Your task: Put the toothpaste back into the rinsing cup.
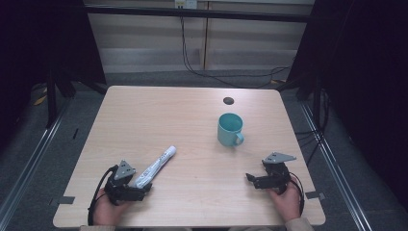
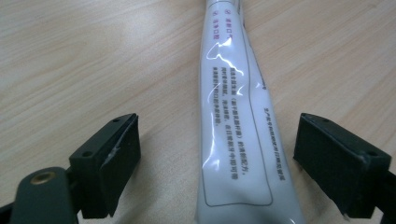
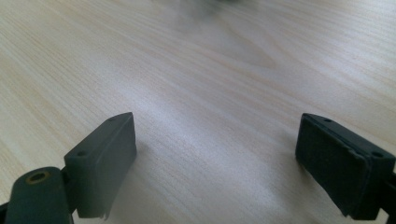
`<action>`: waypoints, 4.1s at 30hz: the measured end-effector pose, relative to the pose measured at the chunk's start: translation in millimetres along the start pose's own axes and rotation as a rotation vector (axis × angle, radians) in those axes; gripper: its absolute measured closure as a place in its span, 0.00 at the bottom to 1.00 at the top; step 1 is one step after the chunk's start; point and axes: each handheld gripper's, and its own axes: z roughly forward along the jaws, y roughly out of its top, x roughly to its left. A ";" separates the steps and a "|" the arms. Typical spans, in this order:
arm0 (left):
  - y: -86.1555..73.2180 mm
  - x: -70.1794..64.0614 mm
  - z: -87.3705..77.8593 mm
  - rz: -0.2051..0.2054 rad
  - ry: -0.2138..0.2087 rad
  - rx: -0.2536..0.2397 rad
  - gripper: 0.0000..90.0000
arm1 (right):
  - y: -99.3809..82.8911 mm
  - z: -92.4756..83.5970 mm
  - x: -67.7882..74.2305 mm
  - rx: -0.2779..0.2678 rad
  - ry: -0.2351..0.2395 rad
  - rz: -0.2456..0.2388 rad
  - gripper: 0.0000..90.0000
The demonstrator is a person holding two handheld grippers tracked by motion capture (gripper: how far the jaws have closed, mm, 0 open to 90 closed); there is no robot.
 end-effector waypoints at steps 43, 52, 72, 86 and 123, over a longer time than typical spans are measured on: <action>60.1 -2.8 10.4 0.002 -0.027 0.491 0.42 | 0.0 0.0 -0.1 -0.001 0.001 -0.001 0.13; 70.3 -4.8 14.5 0.024 -0.037 0.564 0.61 | 0.0 0.0 -0.1 0.000 0.001 0.001 0.13; 81.8 -8.0 13.8 0.097 -0.021 0.544 0.82 | 0.1 0.1 -0.4 -0.002 0.002 -0.003 0.13; 102.0 -20.3 7.0 0.131 -0.068 0.496 0.82 | 2.5 -4.2 -4.0 0.015 0.042 -0.021 0.17; 155.3 -81.7 21.6 0.349 -0.206 0.494 0.82 | 83.9 -13.0 43.5 0.071 0.280 -0.466 0.20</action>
